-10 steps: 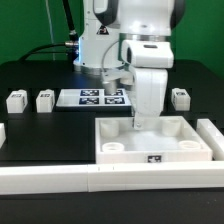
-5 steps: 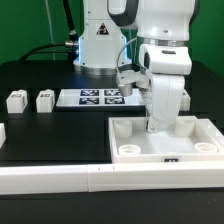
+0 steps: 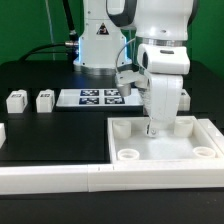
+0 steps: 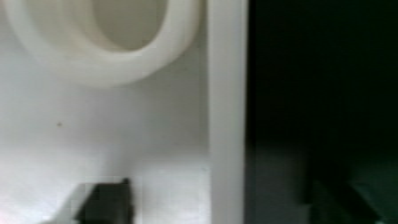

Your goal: Assemble square table

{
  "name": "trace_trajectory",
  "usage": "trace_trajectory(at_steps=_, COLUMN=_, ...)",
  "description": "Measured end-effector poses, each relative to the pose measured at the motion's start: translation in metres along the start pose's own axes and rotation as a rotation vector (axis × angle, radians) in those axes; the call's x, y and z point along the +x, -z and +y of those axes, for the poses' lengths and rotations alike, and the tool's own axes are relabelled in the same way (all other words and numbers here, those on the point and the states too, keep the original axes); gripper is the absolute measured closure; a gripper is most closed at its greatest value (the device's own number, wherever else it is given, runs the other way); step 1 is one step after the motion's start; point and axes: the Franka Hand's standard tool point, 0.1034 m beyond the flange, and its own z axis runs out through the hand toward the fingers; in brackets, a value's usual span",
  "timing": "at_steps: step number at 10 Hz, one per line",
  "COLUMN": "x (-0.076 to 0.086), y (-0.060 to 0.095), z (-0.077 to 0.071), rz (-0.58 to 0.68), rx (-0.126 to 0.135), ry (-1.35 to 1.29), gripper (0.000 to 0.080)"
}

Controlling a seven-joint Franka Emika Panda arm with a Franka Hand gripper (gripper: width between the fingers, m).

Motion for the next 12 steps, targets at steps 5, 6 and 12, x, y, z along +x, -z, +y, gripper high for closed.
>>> trace_trajectory(at_steps=5, x=0.0, y=0.0, z=0.0, rz=0.0, rx=0.0, ry=0.0, gripper=0.0152)
trace_trajectory(at_steps=6, x=0.0, y=0.0, z=0.0, rz=0.0, rx=0.0, ry=0.0, gripper=0.0151)
trace_trajectory(at_steps=12, x=0.022, y=0.05, z=-0.01, rz=-0.014, rx=0.002, ry=-0.189, gripper=0.0151)
